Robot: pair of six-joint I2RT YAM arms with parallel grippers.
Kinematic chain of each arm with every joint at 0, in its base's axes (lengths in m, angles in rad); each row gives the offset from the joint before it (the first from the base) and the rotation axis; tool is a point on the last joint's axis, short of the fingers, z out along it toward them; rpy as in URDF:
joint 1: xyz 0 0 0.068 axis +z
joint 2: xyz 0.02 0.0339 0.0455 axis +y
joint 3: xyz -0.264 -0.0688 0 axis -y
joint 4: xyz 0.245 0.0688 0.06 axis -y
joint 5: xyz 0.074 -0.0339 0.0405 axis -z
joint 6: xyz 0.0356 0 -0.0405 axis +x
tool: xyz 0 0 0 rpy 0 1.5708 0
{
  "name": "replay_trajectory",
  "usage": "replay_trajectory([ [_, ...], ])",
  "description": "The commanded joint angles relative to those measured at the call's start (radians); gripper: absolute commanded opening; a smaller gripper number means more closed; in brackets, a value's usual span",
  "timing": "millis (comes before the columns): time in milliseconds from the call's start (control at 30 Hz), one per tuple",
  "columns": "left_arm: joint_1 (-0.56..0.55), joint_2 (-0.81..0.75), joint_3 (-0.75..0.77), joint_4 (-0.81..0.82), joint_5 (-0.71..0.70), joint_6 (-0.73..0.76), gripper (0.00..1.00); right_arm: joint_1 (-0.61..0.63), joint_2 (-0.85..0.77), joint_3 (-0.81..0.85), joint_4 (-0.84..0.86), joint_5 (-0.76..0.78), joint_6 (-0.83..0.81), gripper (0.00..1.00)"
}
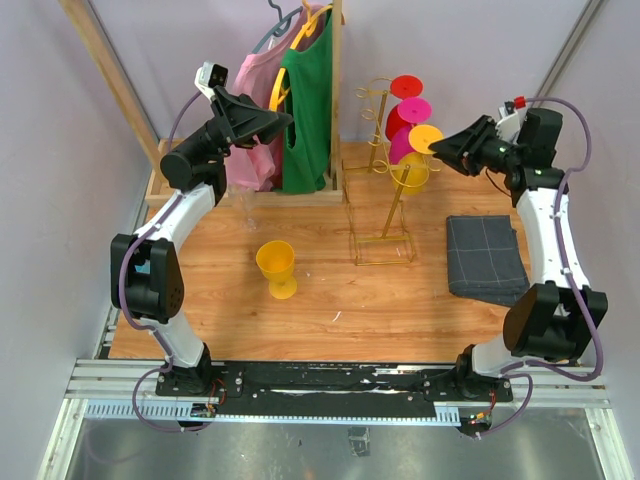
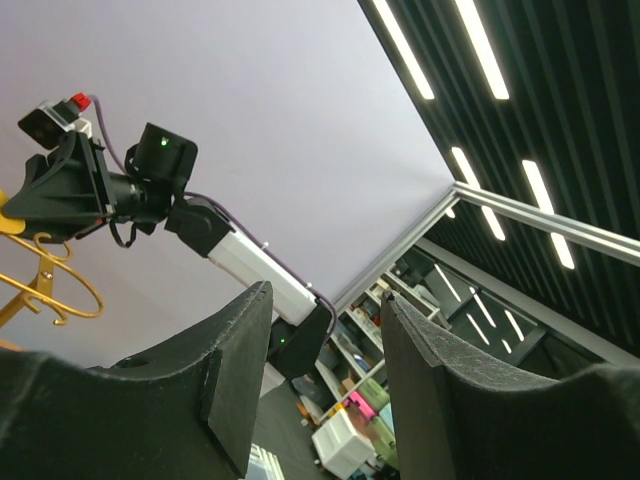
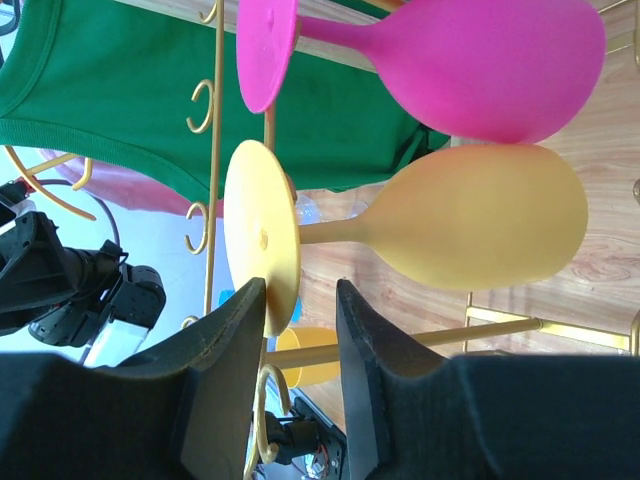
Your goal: Place the wine glass upside down on the wine glass rack
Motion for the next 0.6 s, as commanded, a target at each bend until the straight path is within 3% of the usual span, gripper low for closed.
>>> replay_trajectory([
  [0, 0.008, -0.021, -0.004, 0.255, 0.018, 0.003, 0.52, -0.054, -0.059, -0.029, -0.013, -0.018, -0.017, 0.36],
  [433, 0.008, -0.032, 0.005, 0.218, 0.047, 0.015, 0.52, -0.091, -0.117, -0.025, 0.01, -0.036, 0.009, 0.4],
  [567, 0.009, -0.062, -0.017, 0.14, 0.1, 0.072, 0.52, -0.107, -0.132, 0.005, -0.019, -0.014, -0.003, 0.4],
])
